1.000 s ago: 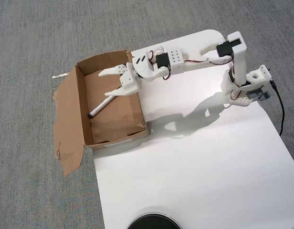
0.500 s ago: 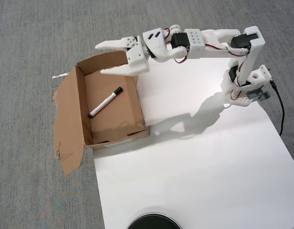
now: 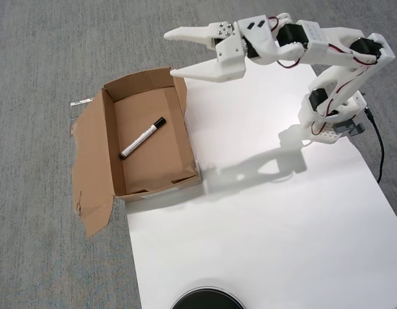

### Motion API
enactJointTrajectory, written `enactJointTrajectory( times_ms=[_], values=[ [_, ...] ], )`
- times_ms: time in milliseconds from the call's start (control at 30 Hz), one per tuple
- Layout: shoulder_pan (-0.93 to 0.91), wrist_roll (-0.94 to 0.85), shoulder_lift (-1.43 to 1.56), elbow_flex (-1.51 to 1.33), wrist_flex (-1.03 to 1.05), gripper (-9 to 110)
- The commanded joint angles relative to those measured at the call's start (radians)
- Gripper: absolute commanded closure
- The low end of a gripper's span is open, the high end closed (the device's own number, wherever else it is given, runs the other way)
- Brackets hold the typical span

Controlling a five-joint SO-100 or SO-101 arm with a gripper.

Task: Grasp a pen and put it in the box.

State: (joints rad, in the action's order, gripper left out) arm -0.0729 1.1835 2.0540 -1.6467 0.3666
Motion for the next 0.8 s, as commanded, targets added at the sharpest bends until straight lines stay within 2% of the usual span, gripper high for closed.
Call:
enactJointTrajectory(
  times_ms=[0, 767],
  values=[
    [-0.002, -0.008, 0.17, -0.131, 0.0, 78],
    [0.005, -0.008, 1.066, -1.056, -0.003, 78]
  ],
)
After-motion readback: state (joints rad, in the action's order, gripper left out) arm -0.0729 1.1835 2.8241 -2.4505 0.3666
